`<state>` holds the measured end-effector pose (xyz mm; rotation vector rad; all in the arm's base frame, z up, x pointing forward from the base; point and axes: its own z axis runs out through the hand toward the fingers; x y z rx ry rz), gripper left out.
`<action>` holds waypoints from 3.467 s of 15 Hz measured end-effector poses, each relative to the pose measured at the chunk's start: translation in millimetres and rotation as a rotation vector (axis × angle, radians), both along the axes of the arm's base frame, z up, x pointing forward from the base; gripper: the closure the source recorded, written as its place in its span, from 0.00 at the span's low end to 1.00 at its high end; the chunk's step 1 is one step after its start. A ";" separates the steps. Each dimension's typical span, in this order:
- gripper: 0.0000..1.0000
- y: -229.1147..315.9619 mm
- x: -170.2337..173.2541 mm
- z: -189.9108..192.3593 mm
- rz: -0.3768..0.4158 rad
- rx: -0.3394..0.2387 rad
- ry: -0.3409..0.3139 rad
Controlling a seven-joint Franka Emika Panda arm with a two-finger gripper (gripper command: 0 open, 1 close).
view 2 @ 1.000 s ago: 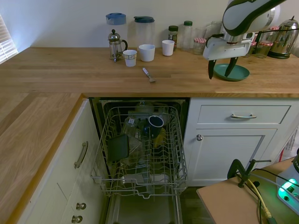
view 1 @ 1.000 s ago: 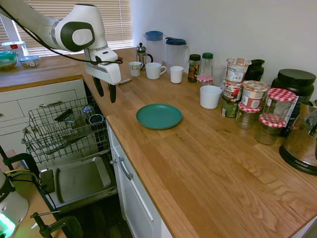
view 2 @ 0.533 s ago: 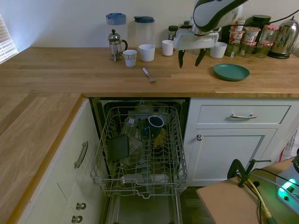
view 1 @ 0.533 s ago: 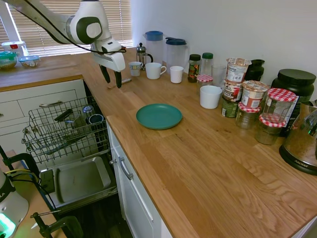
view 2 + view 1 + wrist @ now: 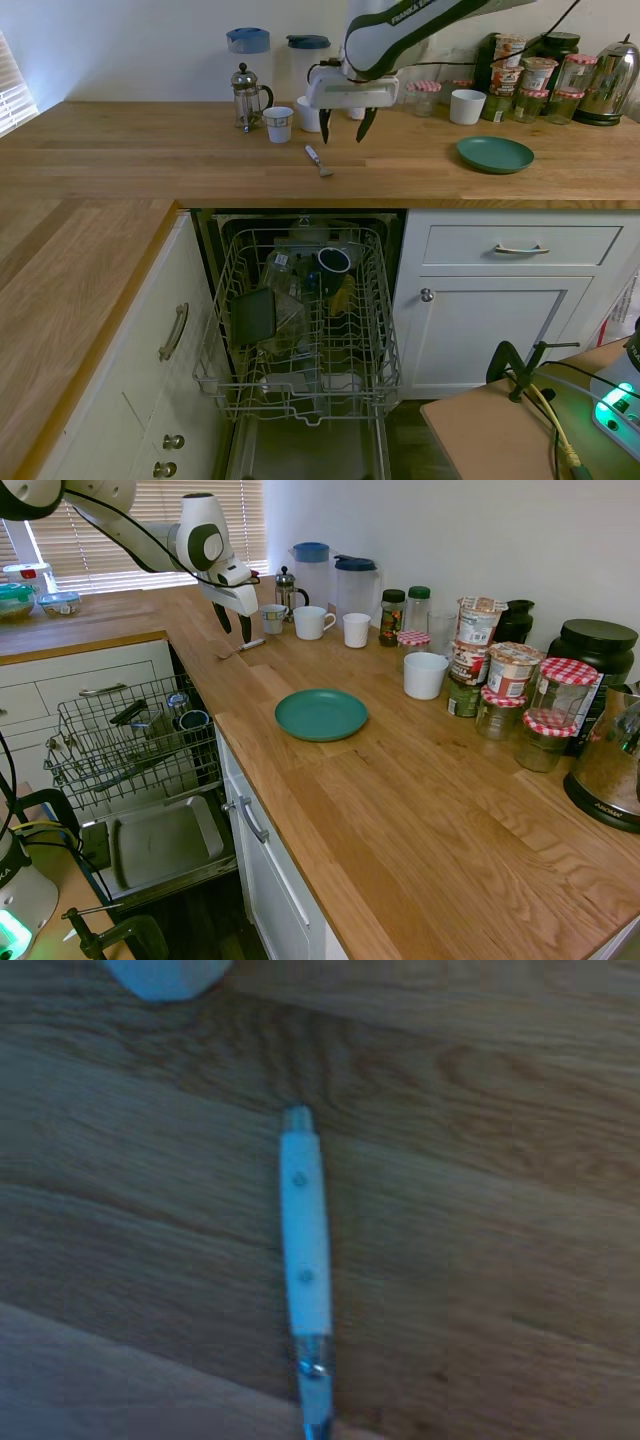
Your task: Put the fork in the dishwasher
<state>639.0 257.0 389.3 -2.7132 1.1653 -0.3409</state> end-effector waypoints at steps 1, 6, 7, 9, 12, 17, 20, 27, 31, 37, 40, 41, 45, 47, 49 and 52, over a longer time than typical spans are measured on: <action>0.00 9.2 5.5 -6.6 0.007 0.000 0.008; 0.00 37.0 29.1 -35.1 0.022 -0.015 0.044; 0.00 38.3 33.4 -37.0 0.020 -0.020 0.050; 0.00 40.0 40.9 -42.4 0.014 -0.025 0.066; 0.00 43.3 47.0 -49.6 0.009 -0.036 0.095; 1.00 45.6 45.5 -50.1 0.004 -0.055 0.146; 1.00 44.3 46.1 -50.7 0.002 -0.057 0.149; 1.00 43.7 50.9 -51.4 -0.003 -0.056 0.146; 1.00 40.7 53.6 -51.9 -0.009 -0.057 0.144; 1.00 36.7 55.7 -50.8 -0.020 -0.028 0.152; 1.00 18.1 61.8 -46.2 -0.062 -0.012 0.164; 1.00 11.6 63.7 -38.6 -0.077 -0.007 0.157; 1.00 -1.7 46.6 21.4 -0.142 0.011 0.120; 1.00 -3.4 24.6 41.9 -0.174 0.012 0.126; 1.00 3.1 -5.8 49.9 -0.213 -0.006 0.144; 1.00 22.2 -60.7 59.4 -0.271 -0.007 0.170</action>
